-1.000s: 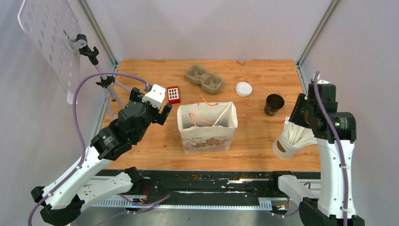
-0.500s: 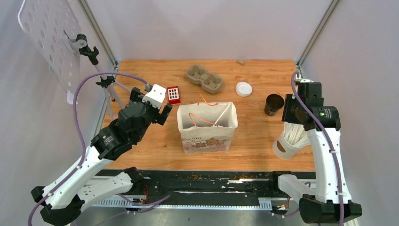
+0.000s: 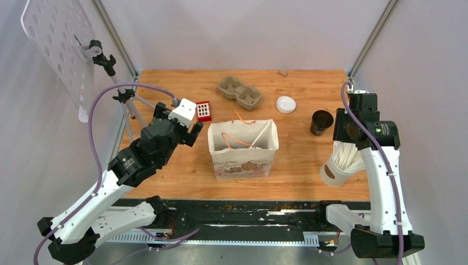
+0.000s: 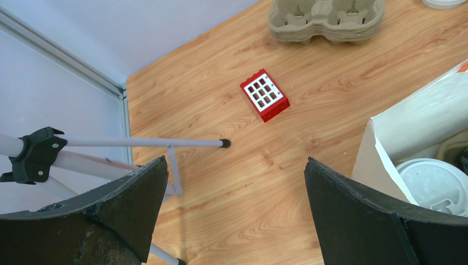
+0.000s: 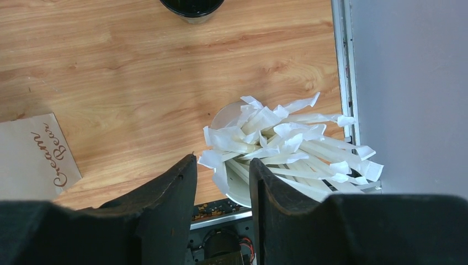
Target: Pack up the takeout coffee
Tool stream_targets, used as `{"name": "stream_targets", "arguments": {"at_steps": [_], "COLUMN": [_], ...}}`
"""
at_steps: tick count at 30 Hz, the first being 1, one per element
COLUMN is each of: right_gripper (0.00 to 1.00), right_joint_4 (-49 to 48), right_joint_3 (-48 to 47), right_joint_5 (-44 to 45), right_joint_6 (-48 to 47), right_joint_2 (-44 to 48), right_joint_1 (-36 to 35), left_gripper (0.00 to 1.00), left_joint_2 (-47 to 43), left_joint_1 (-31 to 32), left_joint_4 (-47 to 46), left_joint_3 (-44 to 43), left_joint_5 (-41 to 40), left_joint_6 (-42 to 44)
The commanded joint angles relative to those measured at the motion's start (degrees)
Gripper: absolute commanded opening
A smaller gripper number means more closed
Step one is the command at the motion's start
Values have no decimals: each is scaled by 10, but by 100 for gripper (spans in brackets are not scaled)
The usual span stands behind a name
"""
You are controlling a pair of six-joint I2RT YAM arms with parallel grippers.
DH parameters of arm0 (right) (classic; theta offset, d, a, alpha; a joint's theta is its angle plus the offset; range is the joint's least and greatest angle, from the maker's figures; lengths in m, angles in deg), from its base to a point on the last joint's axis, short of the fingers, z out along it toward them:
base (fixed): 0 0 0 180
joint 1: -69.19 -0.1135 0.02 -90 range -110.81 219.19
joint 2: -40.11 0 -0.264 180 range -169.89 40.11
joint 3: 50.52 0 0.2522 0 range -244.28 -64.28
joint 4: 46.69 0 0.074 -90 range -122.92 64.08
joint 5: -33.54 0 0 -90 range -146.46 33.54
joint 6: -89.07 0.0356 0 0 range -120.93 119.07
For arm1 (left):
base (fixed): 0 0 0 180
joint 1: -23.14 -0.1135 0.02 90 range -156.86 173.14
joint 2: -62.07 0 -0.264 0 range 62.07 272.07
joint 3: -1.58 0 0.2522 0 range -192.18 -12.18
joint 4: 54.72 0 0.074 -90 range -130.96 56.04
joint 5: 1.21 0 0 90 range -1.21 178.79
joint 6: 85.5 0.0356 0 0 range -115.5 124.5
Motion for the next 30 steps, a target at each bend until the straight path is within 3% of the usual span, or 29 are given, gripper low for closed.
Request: {"name": "stream_targets", "arguments": {"at_steps": [1,5,13,22,30], "right_gripper": [40,35,35,7,2], "right_joint_4": [10,7,-7,-19,84], "right_joint_3": [-17,6,41,43,-75], "right_joint_5": [17,2,6,10,41], "right_joint_6": [-5,0,3,-14,-10], "right_joint_2": [3,10,17,20,0], "right_joint_1": [1,1,1,1,1], "left_gripper": [100,100,100,100,100], "left_joint_2": [-2,-2,-3,-6,-6], "left_joint_1": [-1,-1,-1,-1,-1], "left_joint_4": [-15,-14,-13,-11,-11], "left_joint_3": [-17,-17,-18,-18,-18], "left_joint_5": [-2,-3,-2,0,-1], "left_joint_6": [5,6,7,4,5]}}
